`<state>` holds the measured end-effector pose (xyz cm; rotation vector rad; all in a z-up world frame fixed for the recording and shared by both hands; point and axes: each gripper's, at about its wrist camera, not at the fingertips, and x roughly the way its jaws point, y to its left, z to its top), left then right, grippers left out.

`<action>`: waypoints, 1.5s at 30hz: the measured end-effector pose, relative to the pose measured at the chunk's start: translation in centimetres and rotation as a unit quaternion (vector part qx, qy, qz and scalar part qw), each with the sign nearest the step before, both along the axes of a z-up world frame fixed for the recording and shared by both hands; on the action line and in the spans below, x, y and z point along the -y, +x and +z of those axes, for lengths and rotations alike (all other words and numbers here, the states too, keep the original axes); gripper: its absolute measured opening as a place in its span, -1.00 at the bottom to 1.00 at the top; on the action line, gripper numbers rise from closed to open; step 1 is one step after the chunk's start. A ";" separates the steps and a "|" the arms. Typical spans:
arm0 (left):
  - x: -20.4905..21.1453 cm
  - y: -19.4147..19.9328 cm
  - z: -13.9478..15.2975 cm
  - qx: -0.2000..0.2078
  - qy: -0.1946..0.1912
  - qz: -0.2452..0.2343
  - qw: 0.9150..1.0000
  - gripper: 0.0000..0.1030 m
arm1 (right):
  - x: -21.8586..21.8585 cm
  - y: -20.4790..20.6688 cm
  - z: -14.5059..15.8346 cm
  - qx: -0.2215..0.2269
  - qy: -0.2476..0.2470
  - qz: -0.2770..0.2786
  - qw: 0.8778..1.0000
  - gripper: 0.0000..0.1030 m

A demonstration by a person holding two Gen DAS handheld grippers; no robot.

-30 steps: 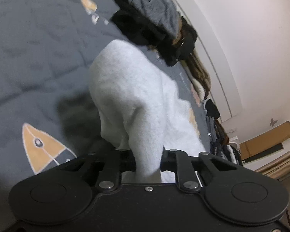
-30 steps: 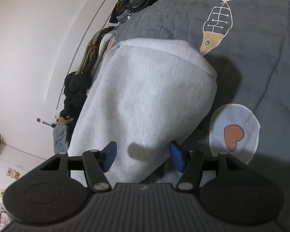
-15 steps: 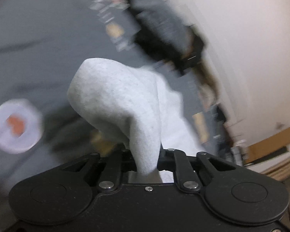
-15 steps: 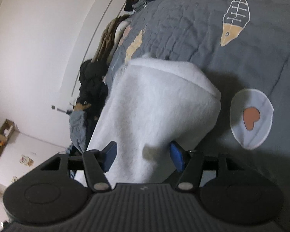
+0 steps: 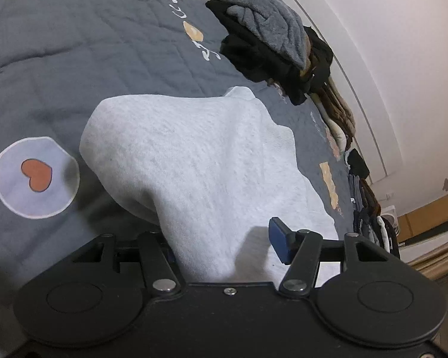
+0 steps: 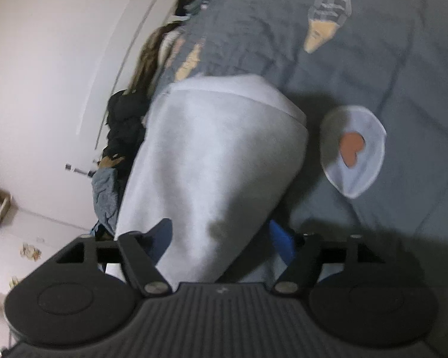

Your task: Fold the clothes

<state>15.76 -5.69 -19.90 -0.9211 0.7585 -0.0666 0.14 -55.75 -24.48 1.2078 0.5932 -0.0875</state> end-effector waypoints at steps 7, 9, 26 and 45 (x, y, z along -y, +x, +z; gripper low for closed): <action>-0.7 -0.6 -0.7 0.005 0.003 -0.008 1.000 0.10 | -1.1 0.8 -0.8 0.000 -0.005 -0.051 0.999 0.68; -0.9 -0.5 -1.1 0.008 -0.002 -0.009 1.000 0.10 | -1.1 0.5 -1.0 0.001 -0.014 -0.072 0.997 0.77; -1.4 0.0 -1.9 0.021 -0.022 -0.005 1.000 -0.63 | 1.5 3.2 -1.9 0.071 0.079 -0.141 0.984 -0.79; -1.3 -4.6 -0.1 -0.036 0.048 -0.022 0.998 0.08 | 3.1 -1.3 0.7 -0.057 -0.059 -0.099 0.992 -0.15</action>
